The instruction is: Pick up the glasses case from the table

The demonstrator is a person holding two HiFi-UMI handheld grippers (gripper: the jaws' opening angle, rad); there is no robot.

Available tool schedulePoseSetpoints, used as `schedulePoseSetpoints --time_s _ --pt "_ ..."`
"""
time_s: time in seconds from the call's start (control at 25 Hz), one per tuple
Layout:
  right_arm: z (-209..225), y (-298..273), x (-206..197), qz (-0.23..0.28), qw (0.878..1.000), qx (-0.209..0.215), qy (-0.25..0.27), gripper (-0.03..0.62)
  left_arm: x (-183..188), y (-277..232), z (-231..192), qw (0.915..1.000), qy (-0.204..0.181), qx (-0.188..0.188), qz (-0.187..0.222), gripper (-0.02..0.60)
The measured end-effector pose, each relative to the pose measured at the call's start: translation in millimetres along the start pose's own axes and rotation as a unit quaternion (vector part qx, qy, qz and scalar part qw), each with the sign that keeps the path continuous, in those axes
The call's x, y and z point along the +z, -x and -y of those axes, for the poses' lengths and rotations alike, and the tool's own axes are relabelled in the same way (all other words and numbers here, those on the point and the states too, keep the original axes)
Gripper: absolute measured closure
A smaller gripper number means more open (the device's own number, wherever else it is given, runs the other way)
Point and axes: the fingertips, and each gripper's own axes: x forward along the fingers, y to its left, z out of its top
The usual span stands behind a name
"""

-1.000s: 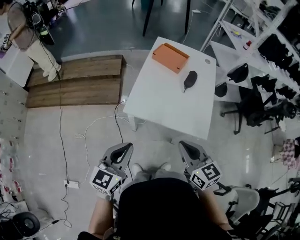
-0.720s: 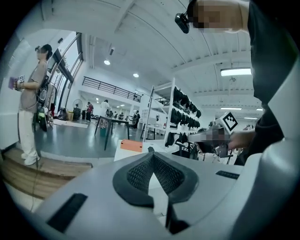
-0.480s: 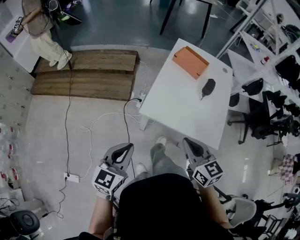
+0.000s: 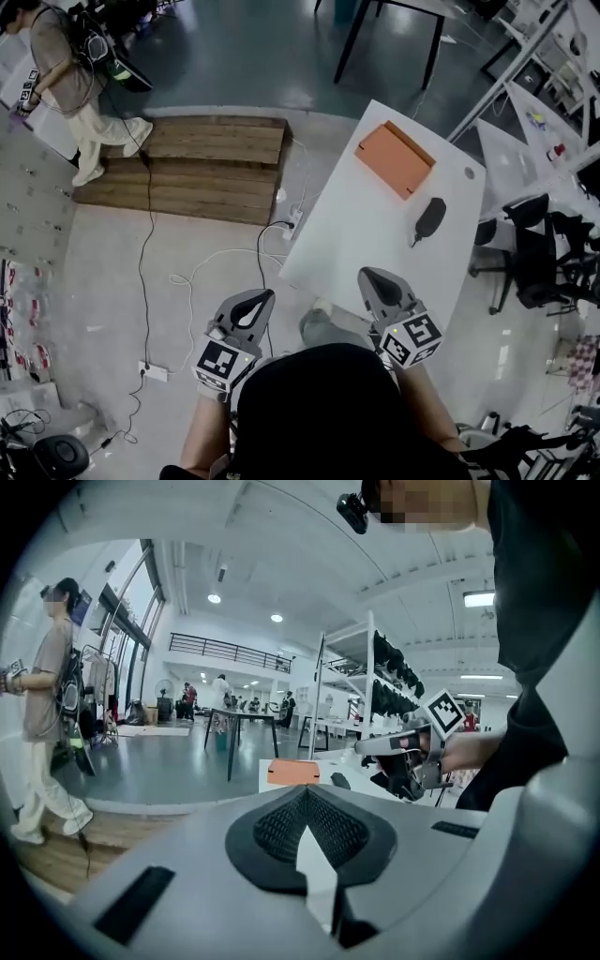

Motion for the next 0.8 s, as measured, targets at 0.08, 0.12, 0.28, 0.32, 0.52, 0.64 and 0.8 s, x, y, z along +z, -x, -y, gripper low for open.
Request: schedulePoseSetpoints --time_s 0.08,0.12,0.28,0.32,0.52,0.64,0.8 --pt "16 -15 12 0.003 1.000 0.009 -0.009 0.568 11 -27 -12 0.9999 -0.012 -0.003 -0.003 0.563" --pt "24 -21 16 0.005 1.000 0.013 -0.018 0.568 16 -41 -18 0.9999 -0.013 -0.002 -0.004 0.563" --pt "50 -42 24 0.010 0.999 0.020 -0.039 0.568 31 -86 -37 1.0000 -0.004 -0.003 -0.008 0.563" --pt "56 -44 26 0.011 0.999 0.019 -0.039 0.568 35 -95 -39 1.0000 -0.001 -0.004 -0.008 0.563" --pt "84 -54 31 0.014 0.999 -0.003 -0.045 0.568 47 -130 -47 0.9994 -0.003 -0.031 -0.011 0.563" --pt "97 -56 29 0.014 0.998 -0.032 -0.055 0.568 49 -146 -54 0.9982 -0.007 -0.058 -0.014 0.563" --pt "111 -55 24 0.014 0.994 -0.083 -0.073 0.568 42 -159 -70 0.9956 0.002 -0.091 -0.024 0.563"
